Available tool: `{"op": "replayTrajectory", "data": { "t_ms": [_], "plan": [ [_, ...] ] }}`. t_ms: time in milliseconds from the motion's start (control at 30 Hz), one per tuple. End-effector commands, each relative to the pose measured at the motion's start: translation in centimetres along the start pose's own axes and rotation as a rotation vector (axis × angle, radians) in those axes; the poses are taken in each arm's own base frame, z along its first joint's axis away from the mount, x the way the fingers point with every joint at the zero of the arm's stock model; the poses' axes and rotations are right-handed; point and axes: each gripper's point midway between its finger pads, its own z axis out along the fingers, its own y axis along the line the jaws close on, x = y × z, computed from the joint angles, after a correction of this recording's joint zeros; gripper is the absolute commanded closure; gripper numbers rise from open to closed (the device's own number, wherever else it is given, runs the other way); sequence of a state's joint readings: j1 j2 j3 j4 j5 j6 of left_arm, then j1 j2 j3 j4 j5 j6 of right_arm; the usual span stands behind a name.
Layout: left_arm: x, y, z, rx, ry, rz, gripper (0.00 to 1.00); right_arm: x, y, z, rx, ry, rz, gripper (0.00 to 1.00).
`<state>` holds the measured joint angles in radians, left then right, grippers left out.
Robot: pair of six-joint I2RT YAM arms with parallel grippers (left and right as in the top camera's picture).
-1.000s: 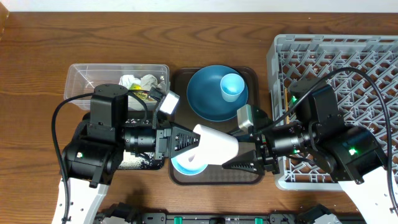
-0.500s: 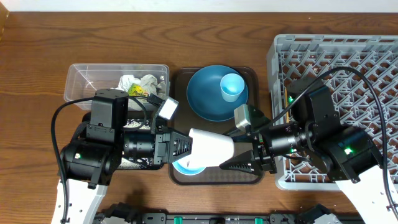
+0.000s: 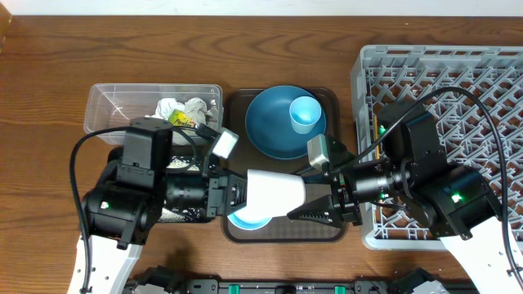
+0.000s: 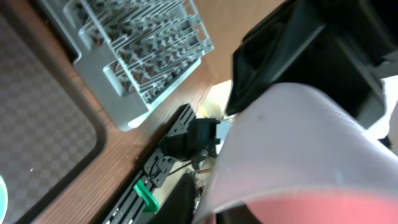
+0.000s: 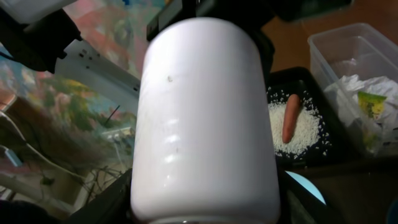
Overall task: Sort waste into correct bins and load items into the dishwasher rack
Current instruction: 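Grasp the pink cup with right gripper and open left gripper, then carry the pink cup right with right gripper over the rack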
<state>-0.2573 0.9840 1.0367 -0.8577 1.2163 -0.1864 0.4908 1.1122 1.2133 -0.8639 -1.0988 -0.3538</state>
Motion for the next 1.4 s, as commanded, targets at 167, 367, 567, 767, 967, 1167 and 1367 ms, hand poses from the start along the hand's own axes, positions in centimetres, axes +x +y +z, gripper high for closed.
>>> {"op": "replayTrajectory", "data": {
  "t_ms": [167, 367, 567, 767, 967, 1167, 1367],
  "plan": [
    [0.0, 4.4, 0.2, -0.249, -0.017, -0.007, 0.75, -1.6, 0.8, -0.2, -0.025, -0.036, -0.051, 0.72],
    [-0.5, 6.4, -0.5, -0.373, -0.048, -0.006, 0.69, -1.1, -0.6, -0.2, 0.056, -0.010, 0.004, 0.73],
    [-1.1, 8.7, -1.6, -0.516, -0.086, -0.010, 0.69, -1.2, -0.7, -0.3, 0.060, -0.012, 0.006, 0.74],
    [-2.0, 12.1, -4.3, -0.762, -0.185, -0.090, 0.68, -0.8, -1.3, -0.8, 0.082, -0.008, 0.047, 0.73],
    [-2.5, 13.8, -6.5, -0.918, -0.235, -0.090, 0.46, 0.5, -4.3, -2.3, 0.245, 0.014, 0.199, 0.76],
    [-2.5, 14.0, -6.6, -0.928, -0.238, -0.089, 0.09, 3.7, -9.5, -6.2, 0.596, 0.052, 0.474, 0.80],
    [-2.5, 14.0, -6.6, -0.928, -0.238, -0.089, 0.04, 7.6, -11.6, -10.3, 0.843, 0.132, 0.622, 0.80]
  ]
}}
